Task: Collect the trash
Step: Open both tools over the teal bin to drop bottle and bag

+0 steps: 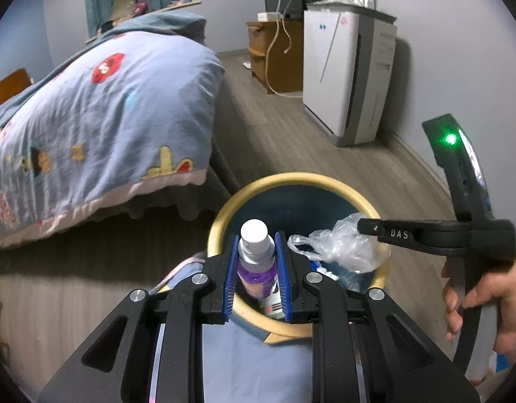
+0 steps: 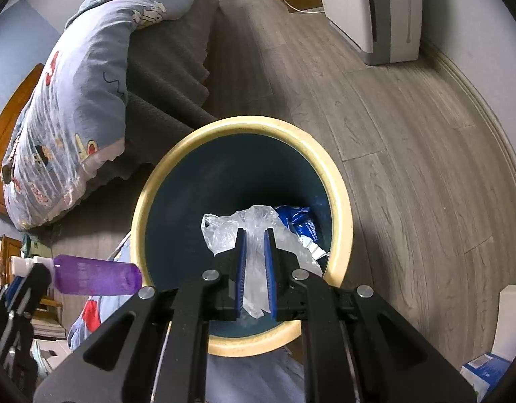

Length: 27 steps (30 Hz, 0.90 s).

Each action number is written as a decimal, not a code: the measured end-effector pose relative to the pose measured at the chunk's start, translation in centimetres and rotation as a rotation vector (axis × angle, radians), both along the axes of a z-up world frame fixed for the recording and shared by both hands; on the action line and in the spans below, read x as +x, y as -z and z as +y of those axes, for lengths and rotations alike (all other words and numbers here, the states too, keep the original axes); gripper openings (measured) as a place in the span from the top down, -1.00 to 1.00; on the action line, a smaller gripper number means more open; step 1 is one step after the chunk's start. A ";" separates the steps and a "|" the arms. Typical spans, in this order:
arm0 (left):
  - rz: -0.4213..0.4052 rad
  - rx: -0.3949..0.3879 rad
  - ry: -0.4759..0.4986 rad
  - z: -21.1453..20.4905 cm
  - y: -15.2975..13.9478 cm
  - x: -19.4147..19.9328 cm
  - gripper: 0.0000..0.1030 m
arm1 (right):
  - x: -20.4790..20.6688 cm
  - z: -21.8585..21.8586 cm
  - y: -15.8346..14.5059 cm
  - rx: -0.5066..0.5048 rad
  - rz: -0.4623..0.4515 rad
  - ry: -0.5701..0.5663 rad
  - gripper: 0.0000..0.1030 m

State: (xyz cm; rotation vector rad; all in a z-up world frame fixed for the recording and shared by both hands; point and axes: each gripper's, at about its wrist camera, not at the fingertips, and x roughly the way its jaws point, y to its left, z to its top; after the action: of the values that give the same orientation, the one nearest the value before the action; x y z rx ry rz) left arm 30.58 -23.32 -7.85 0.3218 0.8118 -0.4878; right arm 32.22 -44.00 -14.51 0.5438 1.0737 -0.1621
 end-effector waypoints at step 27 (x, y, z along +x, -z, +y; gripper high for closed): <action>0.044 0.012 -0.087 3.8 2.0 -0.1 -0.01 | -0.5 0.4 -0.4 -0.003 -0.006 0.010 -0.20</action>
State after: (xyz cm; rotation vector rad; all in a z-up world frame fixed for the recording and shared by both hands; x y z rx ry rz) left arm 30.46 -19.57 -9.88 0.2864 0.8681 -0.4103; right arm 31.74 -43.59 -14.11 0.5469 1.0649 -0.1712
